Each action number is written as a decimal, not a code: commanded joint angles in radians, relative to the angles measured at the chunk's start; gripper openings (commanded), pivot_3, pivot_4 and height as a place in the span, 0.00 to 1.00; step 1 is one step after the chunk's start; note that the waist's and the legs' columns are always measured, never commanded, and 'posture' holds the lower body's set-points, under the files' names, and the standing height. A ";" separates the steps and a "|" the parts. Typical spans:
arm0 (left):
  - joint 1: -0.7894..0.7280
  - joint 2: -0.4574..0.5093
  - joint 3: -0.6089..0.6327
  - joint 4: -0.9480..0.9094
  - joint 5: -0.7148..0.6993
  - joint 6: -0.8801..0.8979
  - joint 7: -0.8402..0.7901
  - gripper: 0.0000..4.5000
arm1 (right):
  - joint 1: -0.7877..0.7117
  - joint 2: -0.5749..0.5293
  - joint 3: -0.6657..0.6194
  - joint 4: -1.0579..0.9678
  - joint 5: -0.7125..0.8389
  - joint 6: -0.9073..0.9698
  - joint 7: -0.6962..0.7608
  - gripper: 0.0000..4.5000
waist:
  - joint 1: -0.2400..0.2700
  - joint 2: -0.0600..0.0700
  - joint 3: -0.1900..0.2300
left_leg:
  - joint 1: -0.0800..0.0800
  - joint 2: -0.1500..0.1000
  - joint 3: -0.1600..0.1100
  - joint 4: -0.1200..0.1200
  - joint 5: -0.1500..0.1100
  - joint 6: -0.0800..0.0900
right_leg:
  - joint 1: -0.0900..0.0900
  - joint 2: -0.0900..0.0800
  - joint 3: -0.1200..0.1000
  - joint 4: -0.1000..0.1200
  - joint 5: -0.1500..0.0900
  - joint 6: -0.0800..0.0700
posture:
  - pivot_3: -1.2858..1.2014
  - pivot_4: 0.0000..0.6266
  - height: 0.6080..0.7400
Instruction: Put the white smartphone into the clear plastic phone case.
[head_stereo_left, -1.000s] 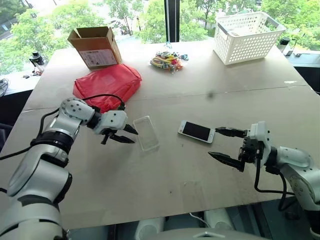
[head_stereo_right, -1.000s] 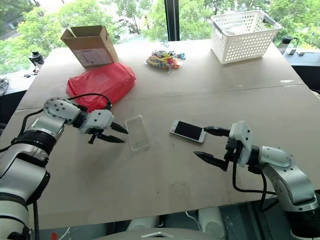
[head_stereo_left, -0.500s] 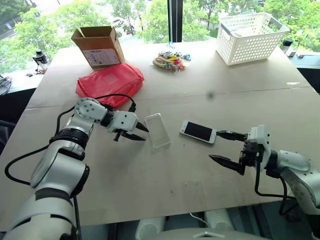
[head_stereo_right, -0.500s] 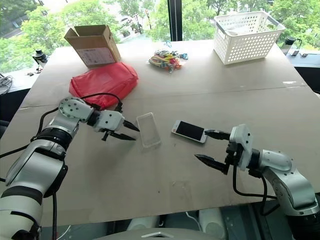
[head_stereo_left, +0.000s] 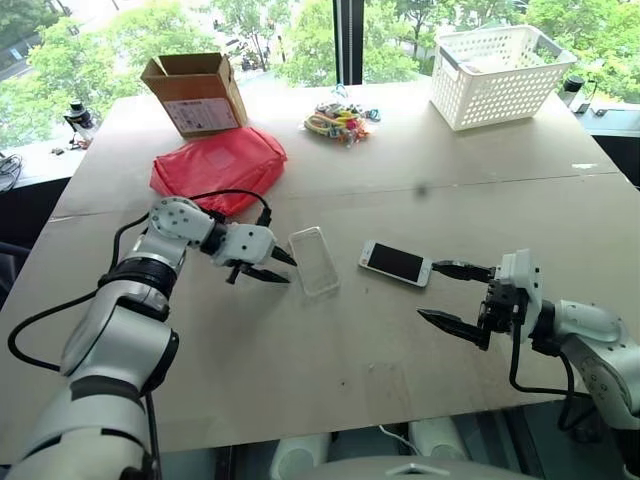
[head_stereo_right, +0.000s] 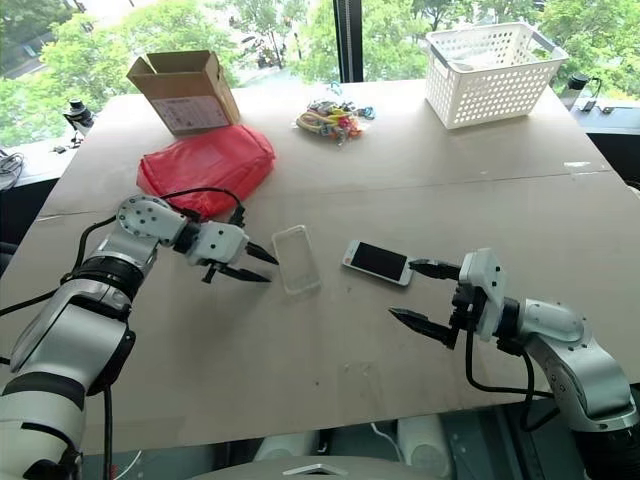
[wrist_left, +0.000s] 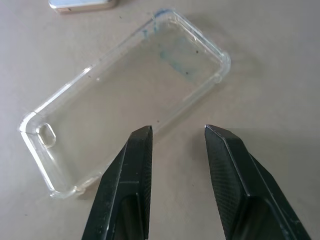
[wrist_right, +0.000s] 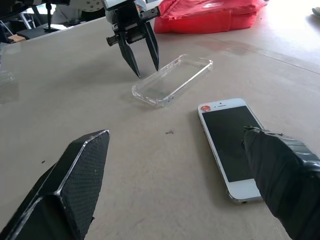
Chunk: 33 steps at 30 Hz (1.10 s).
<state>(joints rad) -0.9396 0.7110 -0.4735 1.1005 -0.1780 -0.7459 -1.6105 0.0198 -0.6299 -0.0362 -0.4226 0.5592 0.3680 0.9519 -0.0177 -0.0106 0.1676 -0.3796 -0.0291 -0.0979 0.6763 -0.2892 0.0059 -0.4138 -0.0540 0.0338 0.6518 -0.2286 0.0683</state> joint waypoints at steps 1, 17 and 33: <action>-0.026 -0.054 0.049 0.026 0.036 -0.023 -0.004 0.37 | -0.011 -0.003 -0.012 -0.037 0.016 -0.005 -0.001 1.00 | 0.007 0.000 0.000 | 0.000 0.000 0.000 0.001 0.000 0.000 | 0.000 0.000 0.000 0.000 0.000 0.000 | 0.52 0.24 1.00; -0.051 -0.095 0.084 0.036 0.053 -0.034 -0.004 0.37 | -0.006 0.002 -0.011 -0.045 0.014 -0.009 -0.015 1.00 | -0.004 -0.001 0.000 | 0.000 0.000 -0.001 0.008 0.000 0.000 | 0.001 0.000 -0.001 0.007 0.000 0.000 | 0.52 0.24 1.00; -0.100 -0.226 0.229 0.129 0.147 -0.008 0.009 0.37 | 0.008 0.006 -0.007 -0.052 0.010 -0.010 -0.024 1.00 | 0.003 -0.001 0.000 | 0.000 -0.001 -0.002 0.009 0.000 0.000 | 0.001 0.000 -0.001 0.008 0.000 0.000 | 0.52 0.24 1.00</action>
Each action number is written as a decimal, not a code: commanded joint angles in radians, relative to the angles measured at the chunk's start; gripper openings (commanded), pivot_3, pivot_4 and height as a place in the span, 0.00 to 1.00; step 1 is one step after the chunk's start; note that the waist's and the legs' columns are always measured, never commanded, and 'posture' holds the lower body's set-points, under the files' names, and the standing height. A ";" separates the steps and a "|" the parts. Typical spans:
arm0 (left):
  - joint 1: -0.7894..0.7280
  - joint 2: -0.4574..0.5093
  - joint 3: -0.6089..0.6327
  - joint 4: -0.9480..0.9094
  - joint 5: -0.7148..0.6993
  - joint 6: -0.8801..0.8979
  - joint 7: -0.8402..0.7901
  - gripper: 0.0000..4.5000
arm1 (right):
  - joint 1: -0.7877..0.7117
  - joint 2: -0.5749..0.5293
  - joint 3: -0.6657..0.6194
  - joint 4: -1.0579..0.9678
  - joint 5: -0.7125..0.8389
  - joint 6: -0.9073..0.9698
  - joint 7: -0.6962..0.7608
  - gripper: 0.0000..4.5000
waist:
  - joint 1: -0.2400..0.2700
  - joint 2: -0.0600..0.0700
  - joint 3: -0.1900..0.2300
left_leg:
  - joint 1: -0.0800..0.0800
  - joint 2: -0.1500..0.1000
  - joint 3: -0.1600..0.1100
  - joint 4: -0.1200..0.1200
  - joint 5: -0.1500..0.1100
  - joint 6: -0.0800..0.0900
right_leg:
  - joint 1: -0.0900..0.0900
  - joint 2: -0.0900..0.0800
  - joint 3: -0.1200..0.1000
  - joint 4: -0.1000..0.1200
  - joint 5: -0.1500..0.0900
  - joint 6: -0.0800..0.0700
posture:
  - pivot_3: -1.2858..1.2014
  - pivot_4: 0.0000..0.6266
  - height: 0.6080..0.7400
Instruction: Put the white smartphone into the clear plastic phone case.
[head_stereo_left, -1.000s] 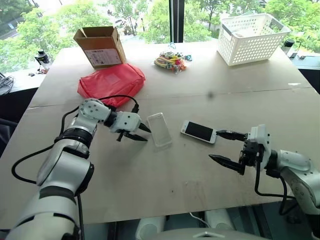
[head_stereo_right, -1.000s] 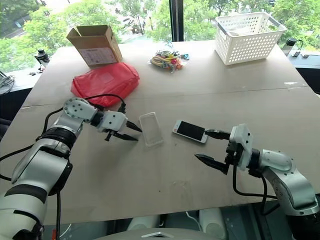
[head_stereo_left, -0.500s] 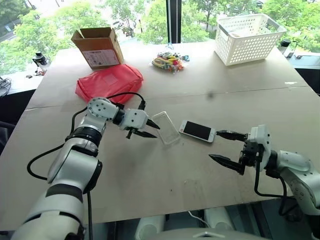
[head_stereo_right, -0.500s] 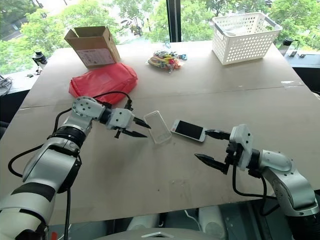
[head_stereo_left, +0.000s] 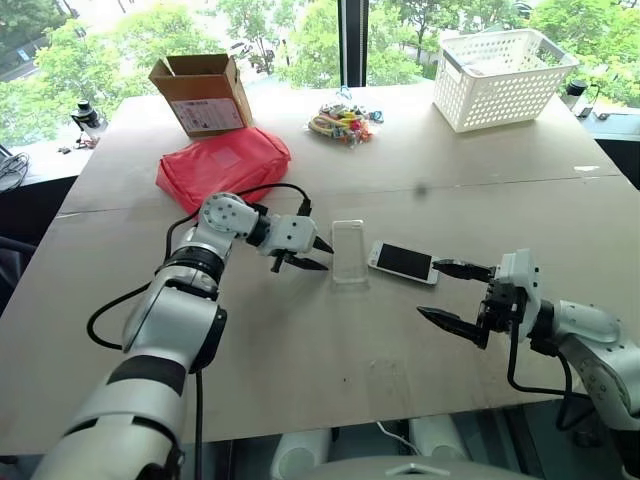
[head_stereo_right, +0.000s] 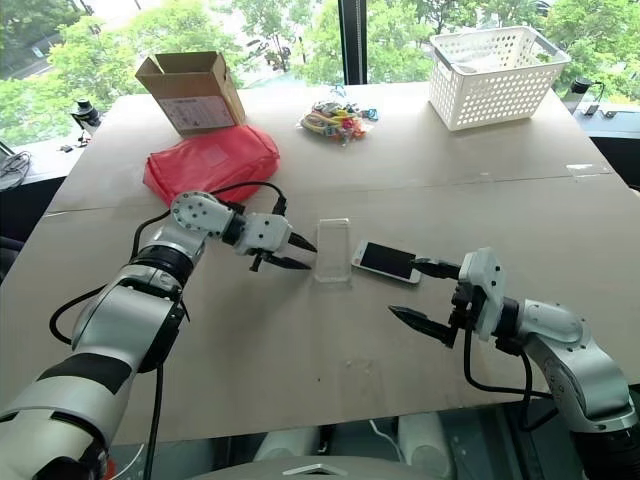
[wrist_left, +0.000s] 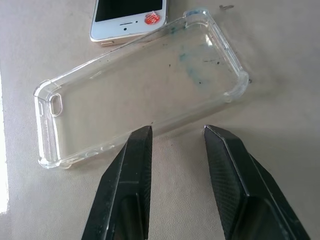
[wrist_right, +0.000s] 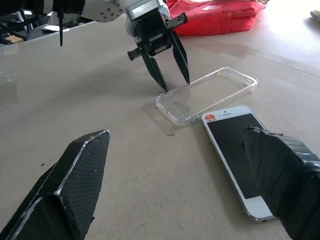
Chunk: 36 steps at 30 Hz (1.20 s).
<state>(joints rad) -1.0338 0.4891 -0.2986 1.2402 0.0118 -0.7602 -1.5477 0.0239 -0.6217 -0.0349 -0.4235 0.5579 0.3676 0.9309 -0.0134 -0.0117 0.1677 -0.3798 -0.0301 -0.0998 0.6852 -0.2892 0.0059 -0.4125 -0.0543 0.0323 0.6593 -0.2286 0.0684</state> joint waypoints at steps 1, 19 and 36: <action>-0.006 -0.005 0.065 -0.012 -0.046 0.005 -0.061 0.37 | 0.003 -0.001 -0.007 -0.050 0.010 -0.010 -0.004 1.00 | -0.002 0.000 0.000 | 0.000 0.000 0.000 0.000 0.000 0.000 | 0.000 0.000 0.000 0.000 0.000 0.000 | 0.52 0.24 1.00; -0.032 -0.039 0.032 0.026 0.134 -0.029 0.002 0.37 | 0.009 -0.006 -0.013 -0.054 0.006 -0.012 -0.006 1.00 | -0.003 0.000 0.000 | 0.000 0.000 0.000 0.000 0.000 0.000 | 0.000 0.000 0.000 0.001 0.000 0.000 | 0.52 0.24 1.00; -0.067 -0.086 -0.052 0.051 0.240 -0.063 -0.057 0.01 | 0.015 -0.004 -0.013 -0.060 0.005 -0.012 -0.017 1.00 | 0.002 0.000 -0.002 | 0.001 0.000 0.000 0.000 0.000 0.000 | 0.001 0.000 0.000 0.001 0.000 0.000 | 0.52 0.24 1.00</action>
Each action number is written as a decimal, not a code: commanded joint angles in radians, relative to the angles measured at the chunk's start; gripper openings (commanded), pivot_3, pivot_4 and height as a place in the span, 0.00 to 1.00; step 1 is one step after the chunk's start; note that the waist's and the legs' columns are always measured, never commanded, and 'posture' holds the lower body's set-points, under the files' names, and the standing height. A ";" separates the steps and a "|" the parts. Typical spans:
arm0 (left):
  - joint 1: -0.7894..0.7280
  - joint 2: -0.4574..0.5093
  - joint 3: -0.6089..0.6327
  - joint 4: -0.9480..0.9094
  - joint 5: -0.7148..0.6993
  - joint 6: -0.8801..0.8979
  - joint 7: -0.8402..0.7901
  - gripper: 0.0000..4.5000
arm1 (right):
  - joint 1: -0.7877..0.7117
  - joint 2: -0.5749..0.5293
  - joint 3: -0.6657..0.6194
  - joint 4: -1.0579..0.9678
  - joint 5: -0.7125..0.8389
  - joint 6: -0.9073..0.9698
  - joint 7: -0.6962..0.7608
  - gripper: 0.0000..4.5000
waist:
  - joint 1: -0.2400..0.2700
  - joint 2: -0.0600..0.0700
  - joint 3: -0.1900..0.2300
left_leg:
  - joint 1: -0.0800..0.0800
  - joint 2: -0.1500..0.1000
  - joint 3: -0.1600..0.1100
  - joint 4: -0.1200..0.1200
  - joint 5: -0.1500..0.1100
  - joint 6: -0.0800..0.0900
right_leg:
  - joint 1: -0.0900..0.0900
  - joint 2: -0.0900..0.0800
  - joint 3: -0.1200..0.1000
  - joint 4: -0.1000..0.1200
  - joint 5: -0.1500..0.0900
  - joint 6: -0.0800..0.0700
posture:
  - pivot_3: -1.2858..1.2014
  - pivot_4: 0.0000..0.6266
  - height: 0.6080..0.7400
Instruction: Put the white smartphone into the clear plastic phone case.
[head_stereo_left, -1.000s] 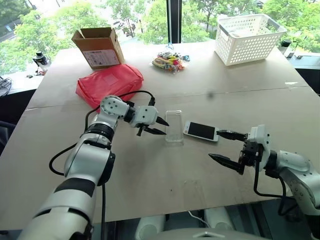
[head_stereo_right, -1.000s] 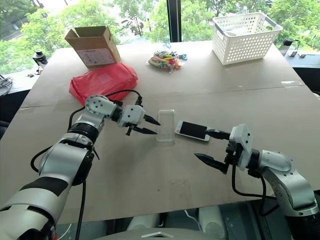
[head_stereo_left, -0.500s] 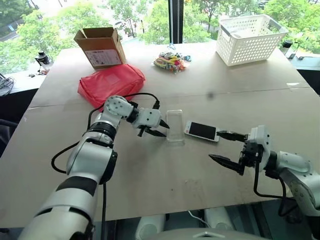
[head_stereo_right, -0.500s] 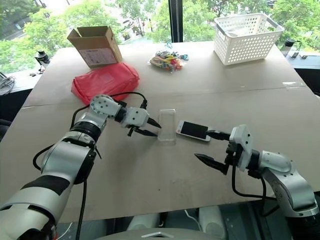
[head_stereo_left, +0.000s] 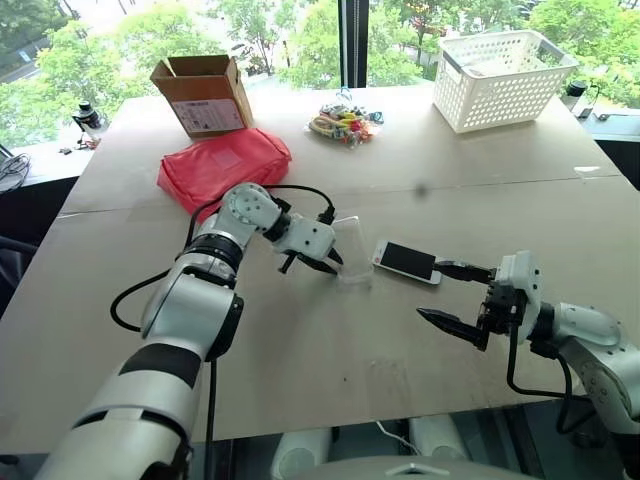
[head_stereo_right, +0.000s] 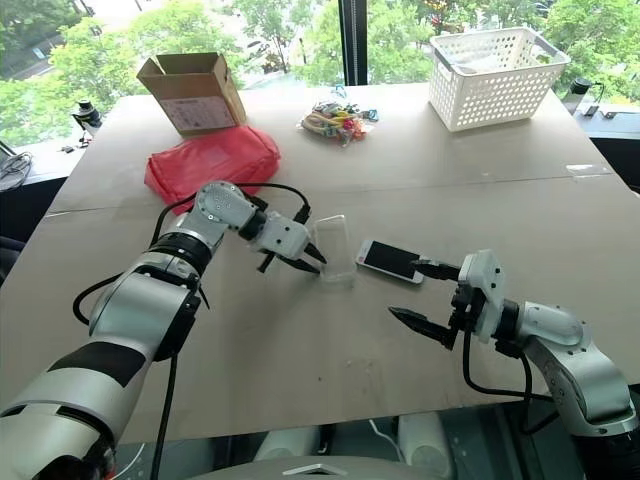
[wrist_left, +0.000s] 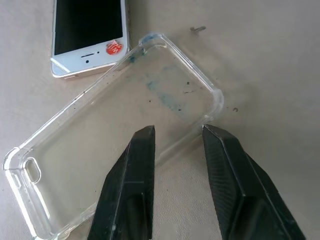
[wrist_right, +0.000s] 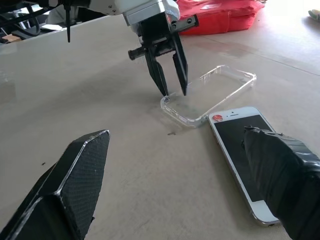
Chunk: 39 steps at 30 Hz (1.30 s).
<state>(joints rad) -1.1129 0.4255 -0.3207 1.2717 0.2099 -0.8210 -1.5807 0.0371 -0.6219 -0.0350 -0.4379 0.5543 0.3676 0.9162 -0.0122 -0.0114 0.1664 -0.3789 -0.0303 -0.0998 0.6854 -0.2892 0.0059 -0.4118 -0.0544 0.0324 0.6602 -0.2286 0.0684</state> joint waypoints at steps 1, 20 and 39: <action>0.011 -0.024 -0.031 0.020 0.042 0.000 -0.027 0.01 | 0.001 -0.004 -0.013 -0.045 0.007 -0.012 -0.004 1.00 | 0.001 0.000 0.000 | 0.000 0.000 0.000 0.000 0.000 0.000 | 0.000 0.000 0.000 0.000 0.000 0.000 | 0.52 0.24 1.00; 0.224 0.127 -0.190 -0.718 -0.456 0.812 -0.034 0.01 | 0.044 -0.034 -0.068 -0.022 0.013 -0.016 0.004 1.00 | -0.015 0.000 0.001 | -0.001 0.001 -0.003 0.000 0.000 0.000 | -0.001 0.000 0.001 0.000 0.000 0.000 | 0.52 0.24 1.00; 0.488 0.016 -0.204 -1.470 -0.591 1.734 0.480 0.12 | 0.066 -0.098 -0.104 0.038 0.014 -0.019 0.084 1.00 | -0.019 0.000 0.001 | 0.002 0.001 -0.003 -0.001 0.000 0.000 | 0.000 0.000 0.005 0.001 -0.001 0.000 | 0.52 0.24 1.00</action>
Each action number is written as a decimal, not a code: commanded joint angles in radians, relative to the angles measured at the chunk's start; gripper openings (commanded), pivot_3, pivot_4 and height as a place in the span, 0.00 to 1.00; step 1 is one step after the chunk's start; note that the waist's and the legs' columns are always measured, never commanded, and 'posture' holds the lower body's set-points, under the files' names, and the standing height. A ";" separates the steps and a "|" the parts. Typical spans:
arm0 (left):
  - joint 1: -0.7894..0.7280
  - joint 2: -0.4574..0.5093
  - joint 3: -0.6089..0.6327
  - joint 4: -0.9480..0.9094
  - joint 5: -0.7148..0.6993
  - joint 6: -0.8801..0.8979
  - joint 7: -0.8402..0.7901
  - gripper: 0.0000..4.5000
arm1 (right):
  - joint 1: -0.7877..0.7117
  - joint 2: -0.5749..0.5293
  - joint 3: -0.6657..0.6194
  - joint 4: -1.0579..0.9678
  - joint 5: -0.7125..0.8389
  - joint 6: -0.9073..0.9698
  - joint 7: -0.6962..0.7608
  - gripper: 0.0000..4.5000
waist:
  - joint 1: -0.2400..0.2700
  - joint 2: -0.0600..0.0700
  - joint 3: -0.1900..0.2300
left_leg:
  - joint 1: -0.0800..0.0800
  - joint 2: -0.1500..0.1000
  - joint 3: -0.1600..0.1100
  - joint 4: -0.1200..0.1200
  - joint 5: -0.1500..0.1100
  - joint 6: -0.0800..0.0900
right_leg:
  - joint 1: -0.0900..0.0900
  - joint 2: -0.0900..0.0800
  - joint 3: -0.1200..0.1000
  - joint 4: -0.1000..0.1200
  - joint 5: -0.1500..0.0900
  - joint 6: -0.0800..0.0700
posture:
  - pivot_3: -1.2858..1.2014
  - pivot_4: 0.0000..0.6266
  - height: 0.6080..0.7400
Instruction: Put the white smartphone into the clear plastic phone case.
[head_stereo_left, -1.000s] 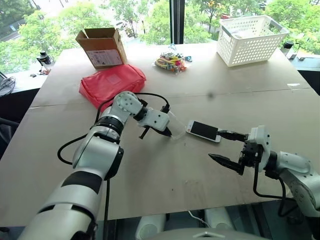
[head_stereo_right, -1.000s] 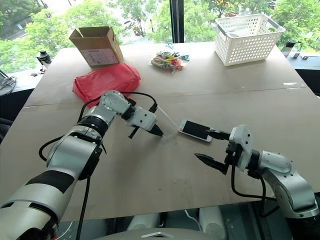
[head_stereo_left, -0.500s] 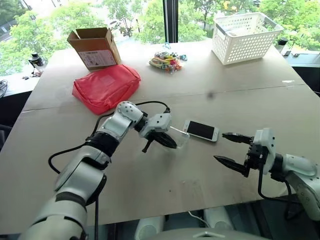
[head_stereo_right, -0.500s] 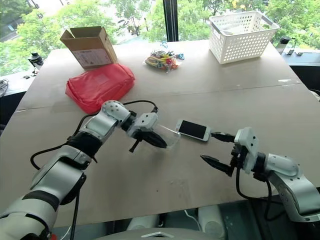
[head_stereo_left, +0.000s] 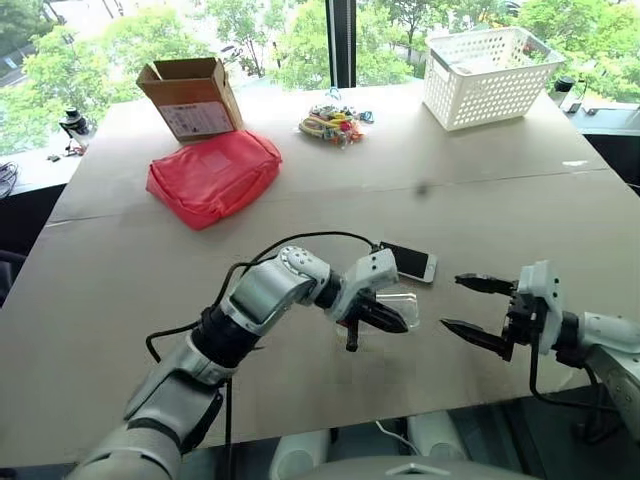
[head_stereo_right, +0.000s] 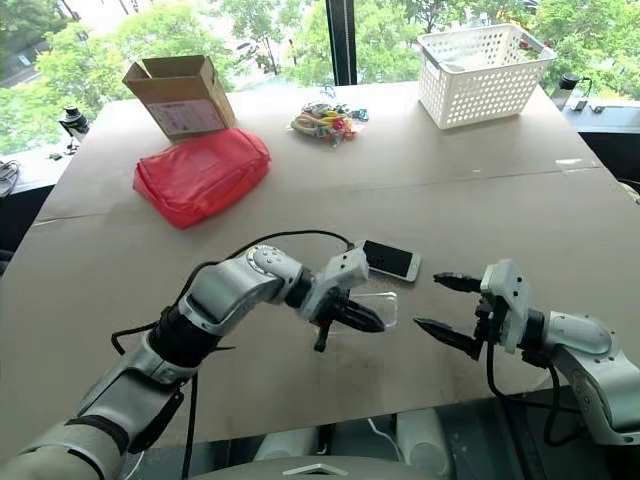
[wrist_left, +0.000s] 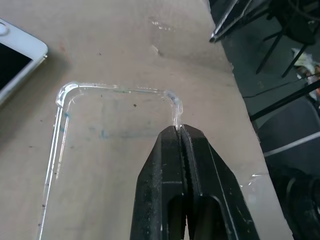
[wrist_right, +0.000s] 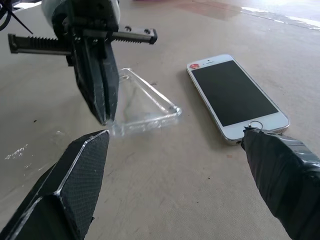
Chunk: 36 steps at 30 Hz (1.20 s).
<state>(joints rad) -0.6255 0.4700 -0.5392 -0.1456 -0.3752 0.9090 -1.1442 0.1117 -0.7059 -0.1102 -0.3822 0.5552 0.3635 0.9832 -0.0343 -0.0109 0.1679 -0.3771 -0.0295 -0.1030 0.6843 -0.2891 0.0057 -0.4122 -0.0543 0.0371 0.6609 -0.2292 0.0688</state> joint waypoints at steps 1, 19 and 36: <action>0.002 -0.035 0.019 -0.056 -0.008 0.004 0.053 0.22 | -0.011 -0.016 -0.029 -0.016 0.012 -0.014 0.019 1.00 | 0.004 0.000 0.000 | 0.000 0.000 0.000 0.000 0.000 0.000 | 0.000 0.000 0.000 0.000 0.000 0.000 | 0.52 0.24 1.00; 0.098 0.164 0.405 -0.202 -0.031 -0.169 0.156 1.00 | -0.556 0.163 0.226 0.665 -0.265 -0.249 0.122 1.00 | -0.008 0.001 0.000 | 0.004 0.001 0.006 -0.005 0.002 -0.003 | -0.001 0.000 0.006 -0.001 0.000 0.000 | 0.52 0.24 1.00; 0.365 0.302 0.456 -0.286 0.052 -0.349 0.224 1.00 | -0.592 0.182 0.274 0.884 -0.374 -0.394 0.217 1.00 | 0.003 0.001 0.000 | 0.001 0.000 0.005 -0.012 0.001 -0.002 | -0.003 -0.004 0.003 -0.009 0.000 0.000 | 0.52 0.24 1.00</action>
<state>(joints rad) -0.2646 0.7617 -0.1057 -0.4187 -0.3332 0.5806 -0.9288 -0.4990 -0.5141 0.1496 0.4601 0.2149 -0.0309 1.1936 -0.0312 -0.0098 0.1680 -0.3756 -0.0300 -0.0980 0.6728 -0.2880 0.0033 -0.4147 -0.0582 0.0405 0.6520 -0.2288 0.0687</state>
